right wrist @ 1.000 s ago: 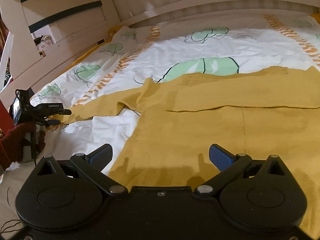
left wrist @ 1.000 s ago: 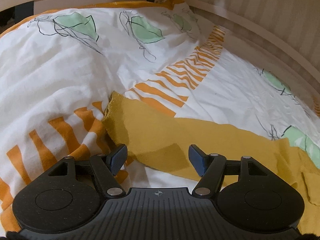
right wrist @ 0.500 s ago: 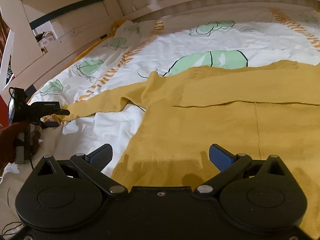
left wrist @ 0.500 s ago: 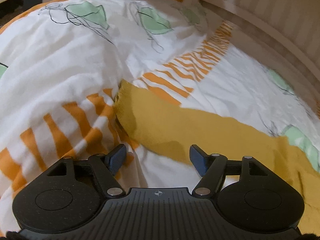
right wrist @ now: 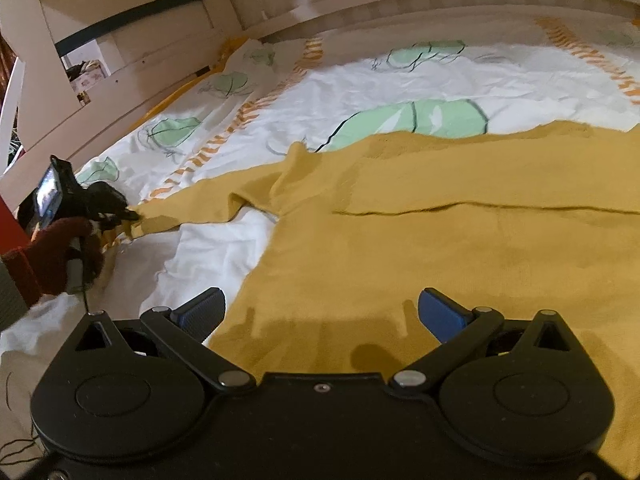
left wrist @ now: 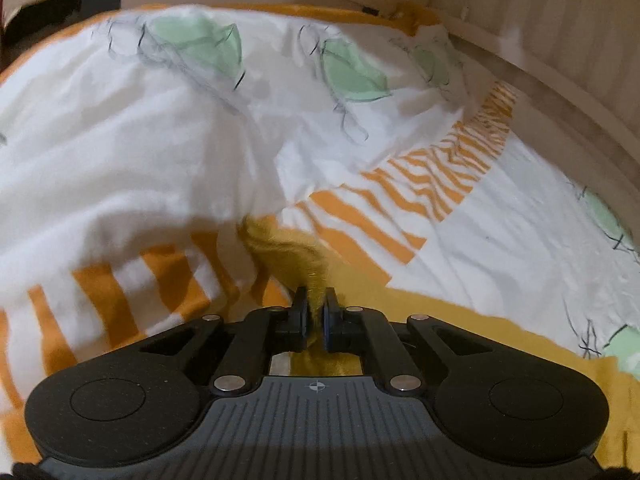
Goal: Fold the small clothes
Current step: 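Move the left gripper to the other sleeve cuff and close on it, then lift the cuff with the left gripper, lay it across the body, open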
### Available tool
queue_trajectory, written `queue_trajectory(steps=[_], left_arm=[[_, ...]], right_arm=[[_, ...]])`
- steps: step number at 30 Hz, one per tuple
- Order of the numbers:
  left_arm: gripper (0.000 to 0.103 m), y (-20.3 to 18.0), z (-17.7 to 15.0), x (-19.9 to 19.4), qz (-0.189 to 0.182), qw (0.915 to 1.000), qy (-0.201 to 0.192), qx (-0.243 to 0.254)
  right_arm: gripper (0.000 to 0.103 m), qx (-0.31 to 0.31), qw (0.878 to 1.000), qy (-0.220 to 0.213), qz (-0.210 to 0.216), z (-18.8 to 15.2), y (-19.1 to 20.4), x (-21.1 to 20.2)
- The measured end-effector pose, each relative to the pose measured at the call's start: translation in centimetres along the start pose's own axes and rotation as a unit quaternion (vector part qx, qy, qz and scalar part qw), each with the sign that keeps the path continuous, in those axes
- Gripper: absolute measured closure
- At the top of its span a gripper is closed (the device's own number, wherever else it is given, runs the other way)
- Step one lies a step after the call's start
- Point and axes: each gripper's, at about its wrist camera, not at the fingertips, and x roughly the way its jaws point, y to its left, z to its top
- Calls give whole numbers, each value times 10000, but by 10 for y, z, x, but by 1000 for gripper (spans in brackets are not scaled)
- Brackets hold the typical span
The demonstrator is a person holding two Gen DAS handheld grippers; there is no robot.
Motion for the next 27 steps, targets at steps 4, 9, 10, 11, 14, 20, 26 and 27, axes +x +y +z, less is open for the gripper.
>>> queue_trajectory(steps=[4, 9, 10, 11, 14, 20, 26, 27], left_arm=[[97, -27, 11, -32, -179, 9991, -216, 331], [97, -84, 26, -79, -775, 9937, -433, 689], [97, -99, 28, -90, -942, 9913, -492, 776], [97, -112, 29, -98, -1067, 9894, -531, 831], [97, -158, 29, -129, -1550, 9809, -605, 1011], [97, -250, 2, -172, -2432, 9582, -568, 1394], [97, -323, -51, -183, -2945, 9376, -316, 1823], [97, -334, -62, -182, -2992, 9347, -255, 1900]], right_arm=[[1, 67, 9998, -156, -114, 4, -15, -9], [1, 12, 9991, -238, -341, 6, -37, -20], [1, -3, 9989, -254, -389, 6, -41, -22], [1, -20, 9987, -269, -438, 7, -46, -25], [1, -92, 9980, -305, -555, 7, -57, -30], [1, -213, 9965, -382, -717, 9, -80, -40], [1, 138, 9950, -595, -790, 7, -106, -51], [1, 180, 9947, -608, -805, 6, -109, -52]])
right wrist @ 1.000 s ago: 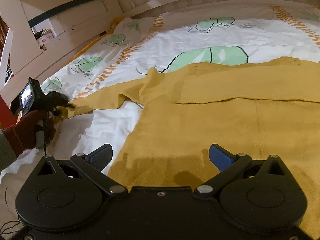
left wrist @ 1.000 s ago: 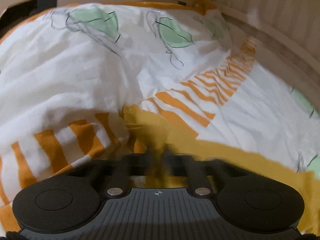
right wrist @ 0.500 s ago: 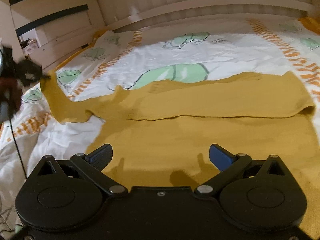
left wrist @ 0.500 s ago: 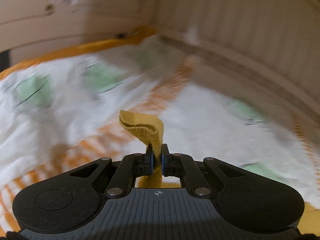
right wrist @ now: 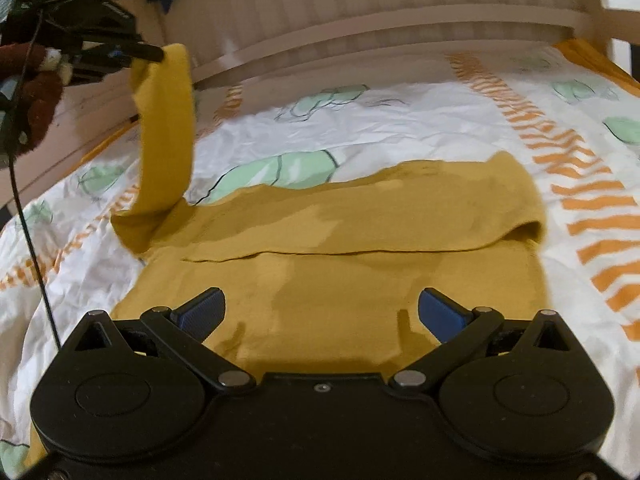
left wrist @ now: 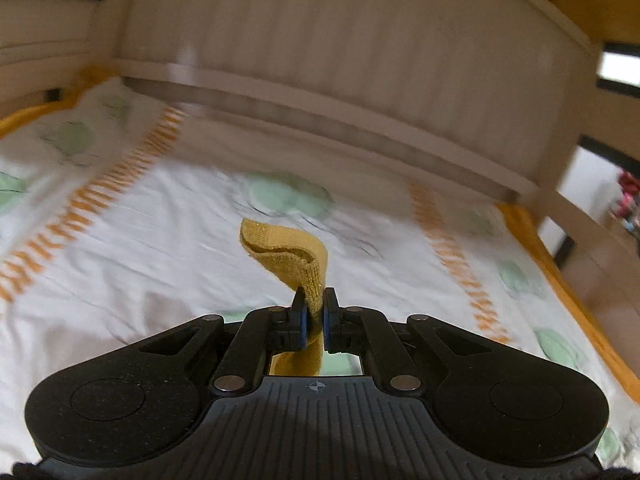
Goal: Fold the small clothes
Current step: 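Lift the cuff with the left gripper, lay it across the body, open, then move the right gripper to the folded sleeve on the sweater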
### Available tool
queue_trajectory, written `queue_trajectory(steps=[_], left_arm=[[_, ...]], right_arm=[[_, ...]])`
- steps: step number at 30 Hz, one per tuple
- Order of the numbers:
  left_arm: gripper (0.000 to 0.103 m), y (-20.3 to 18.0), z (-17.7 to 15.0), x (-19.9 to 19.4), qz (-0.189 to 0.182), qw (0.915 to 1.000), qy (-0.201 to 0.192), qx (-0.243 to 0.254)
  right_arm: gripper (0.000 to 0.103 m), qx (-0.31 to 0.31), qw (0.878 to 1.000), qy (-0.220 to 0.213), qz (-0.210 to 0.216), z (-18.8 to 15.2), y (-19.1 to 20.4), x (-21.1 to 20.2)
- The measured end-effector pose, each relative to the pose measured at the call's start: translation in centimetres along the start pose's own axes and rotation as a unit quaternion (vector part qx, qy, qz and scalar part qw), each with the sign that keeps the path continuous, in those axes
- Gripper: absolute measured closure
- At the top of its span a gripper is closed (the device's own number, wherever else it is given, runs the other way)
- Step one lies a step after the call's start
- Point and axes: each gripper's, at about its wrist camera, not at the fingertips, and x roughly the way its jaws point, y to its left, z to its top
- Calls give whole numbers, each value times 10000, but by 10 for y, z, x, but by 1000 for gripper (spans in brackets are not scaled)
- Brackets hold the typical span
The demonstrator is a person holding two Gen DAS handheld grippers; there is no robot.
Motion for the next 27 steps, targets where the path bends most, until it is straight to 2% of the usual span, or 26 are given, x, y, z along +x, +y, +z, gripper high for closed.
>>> queue_trajectory(steps=[5, 11, 14, 19, 23, 27], left_arm=[[96, -39, -36, 37, -271, 9984, 410, 286], [94, -77, -77, 64, -619, 9900, 866, 928], [69, -88, -83, 62, -830, 9854, 1028, 1078], [63, -83, -74, 46, -1059, 9843, 781, 1174], [60, -54, -72, 28, -832, 9885, 540, 1144], [57, -16, -81, 23, -153, 9898, 537, 1309]], right_arm=[[1, 120, 9998, -9, -133, 0, -14, 0], [1, 284, 9993, 149, -173, -4, -30, 1], [1, 359, 9990, 182, -187, -5, -34, 2], [1, 417, 9986, 203, -259, -9, -38, 4], [1, 526, 9982, 126, -266, -10, -43, 4], [1, 584, 9979, 1, -275, -10, -46, 2]])
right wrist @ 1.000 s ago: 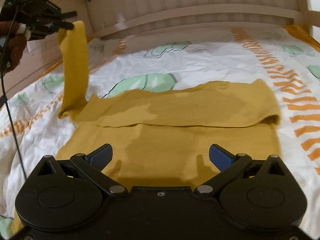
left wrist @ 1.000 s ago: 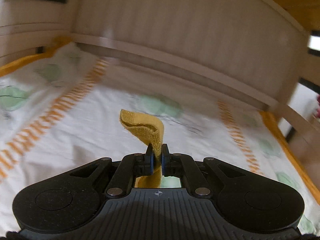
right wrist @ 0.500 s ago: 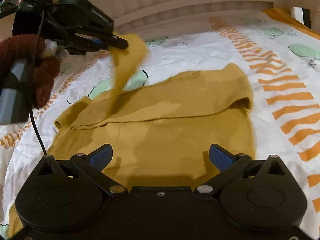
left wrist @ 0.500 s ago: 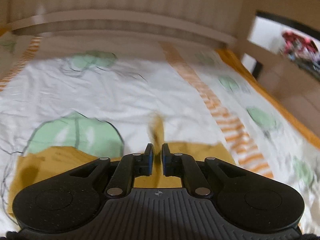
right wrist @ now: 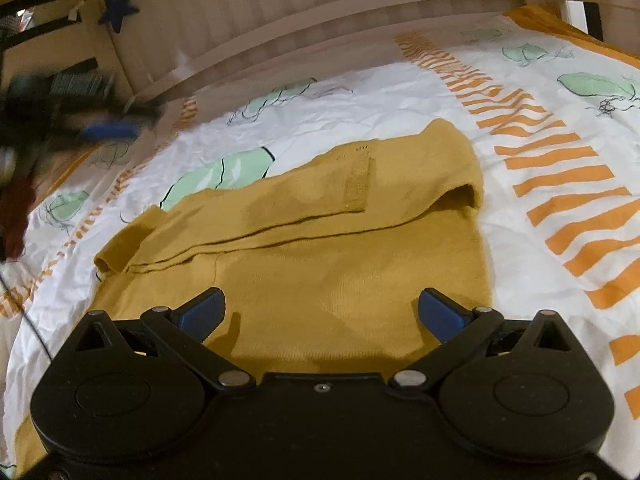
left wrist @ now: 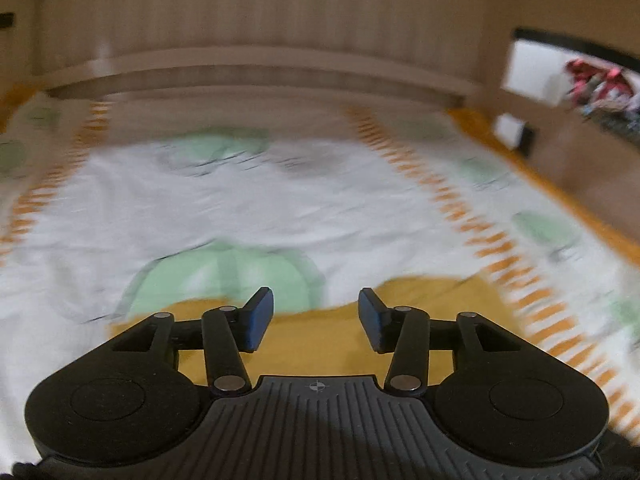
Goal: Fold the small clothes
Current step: 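Move the right gripper to the folded sleeve on the sweater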
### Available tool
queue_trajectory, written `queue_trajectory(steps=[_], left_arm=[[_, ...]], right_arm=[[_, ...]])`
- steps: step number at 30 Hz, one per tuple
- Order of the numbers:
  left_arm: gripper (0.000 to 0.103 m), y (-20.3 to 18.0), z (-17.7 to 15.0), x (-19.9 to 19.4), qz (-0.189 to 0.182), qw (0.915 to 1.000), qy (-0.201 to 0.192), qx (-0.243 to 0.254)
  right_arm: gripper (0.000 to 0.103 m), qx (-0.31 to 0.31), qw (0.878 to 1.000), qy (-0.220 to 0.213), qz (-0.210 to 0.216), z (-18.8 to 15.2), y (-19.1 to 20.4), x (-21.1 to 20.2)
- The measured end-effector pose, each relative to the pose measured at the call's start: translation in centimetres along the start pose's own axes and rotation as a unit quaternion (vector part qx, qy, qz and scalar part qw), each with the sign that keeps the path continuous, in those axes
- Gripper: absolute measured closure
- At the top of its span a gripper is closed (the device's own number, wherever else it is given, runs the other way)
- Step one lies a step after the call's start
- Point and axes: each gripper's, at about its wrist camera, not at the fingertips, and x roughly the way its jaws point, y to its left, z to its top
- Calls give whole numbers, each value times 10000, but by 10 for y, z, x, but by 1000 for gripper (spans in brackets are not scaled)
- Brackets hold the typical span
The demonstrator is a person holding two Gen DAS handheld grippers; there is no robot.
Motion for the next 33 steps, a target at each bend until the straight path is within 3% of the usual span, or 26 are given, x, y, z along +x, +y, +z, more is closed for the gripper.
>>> queue_trajectory(steps=[8, 14, 20, 26, 30, 33], left_arm=[[57, 76, -65, 8, 876, 9942, 536, -330], [57, 87, -90, 14, 868, 9934, 670, -350], [55, 74, -112, 22, 851, 9937, 729, 100], [46, 88, -126, 20, 783, 9942, 539, -510], [45, 86, -130, 18, 827, 9946, 407, -470], [45, 86, -131, 19, 813, 9947, 375, -511]], right_arm=[[1, 107, 9999, -78, 107, 0, 0, -1], [1, 138, 9997, -129, 141, 8, 5, 1], [1, 224, 9995, -186, 147, 31, 7, 9], [1, 267, 9994, -218, 42, 64, -1, 40], [21, 304, 9995, 89, -46, 78, -7, 71], [24, 353, 9986, 354, -163, 82, -9, 94]])
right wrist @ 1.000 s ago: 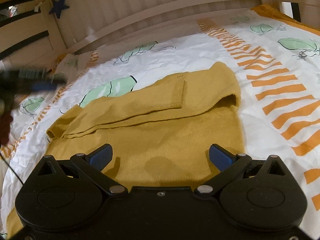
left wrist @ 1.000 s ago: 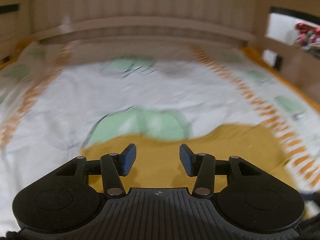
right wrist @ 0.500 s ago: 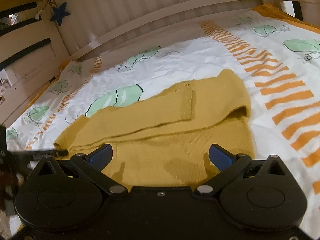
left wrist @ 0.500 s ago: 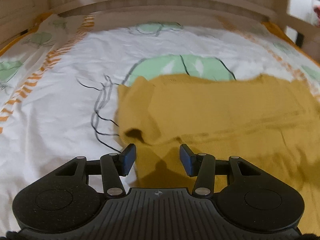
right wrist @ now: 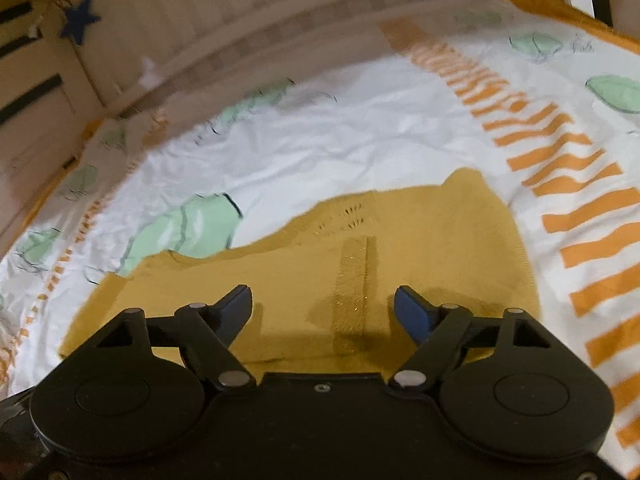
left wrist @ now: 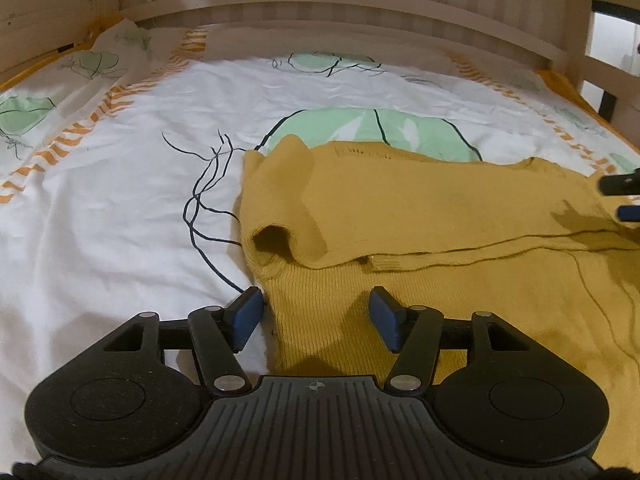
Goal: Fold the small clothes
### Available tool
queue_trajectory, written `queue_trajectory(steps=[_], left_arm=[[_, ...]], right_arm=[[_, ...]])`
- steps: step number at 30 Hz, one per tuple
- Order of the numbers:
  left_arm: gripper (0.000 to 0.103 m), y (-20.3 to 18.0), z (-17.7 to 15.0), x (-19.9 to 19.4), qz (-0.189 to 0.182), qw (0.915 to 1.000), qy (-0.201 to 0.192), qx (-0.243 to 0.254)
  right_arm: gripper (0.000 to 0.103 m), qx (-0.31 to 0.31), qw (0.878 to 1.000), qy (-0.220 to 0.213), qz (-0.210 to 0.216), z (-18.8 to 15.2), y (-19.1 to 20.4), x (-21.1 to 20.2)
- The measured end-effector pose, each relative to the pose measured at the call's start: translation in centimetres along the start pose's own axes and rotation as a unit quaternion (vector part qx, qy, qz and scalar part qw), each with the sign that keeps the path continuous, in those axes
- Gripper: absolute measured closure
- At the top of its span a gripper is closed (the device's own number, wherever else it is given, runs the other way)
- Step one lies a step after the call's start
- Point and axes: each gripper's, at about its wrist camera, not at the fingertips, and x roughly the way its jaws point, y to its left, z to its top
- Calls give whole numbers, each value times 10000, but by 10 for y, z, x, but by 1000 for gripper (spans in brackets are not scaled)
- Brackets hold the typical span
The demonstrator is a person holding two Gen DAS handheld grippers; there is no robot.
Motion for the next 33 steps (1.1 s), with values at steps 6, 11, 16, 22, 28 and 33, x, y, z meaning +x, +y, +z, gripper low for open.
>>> queue_trajectory(steps=[6, 11, 16, 22, 28, 33], left_arm=[[45, 2, 0, 1, -54, 10000, -13, -62], [45, 2, 0, 1, -64, 10000, -13, -70], [45, 3, 0, 1, -71, 9999, -14, -86], [45, 4, 0, 2, -92, 9999, -17, -111], [44, 6, 0, 2, -112, 9999, -9, -126], [45, 11, 4, -1, -172, 9996, 29, -228]], right_arm=[[60, -218, 9992, 243, -224, 1, 11, 20], [89, -398, 9989, 239, -8, 17, 32, 12], [90, -509, 9965, -410, 516, 51, 49, -39], [90, -270, 9981, -500, -243, 70, 1, -45], [90, -173, 9971, 70, -741, 43, -30, -8], [87, -138, 9952, 151, -952, 28, -42, -3]])
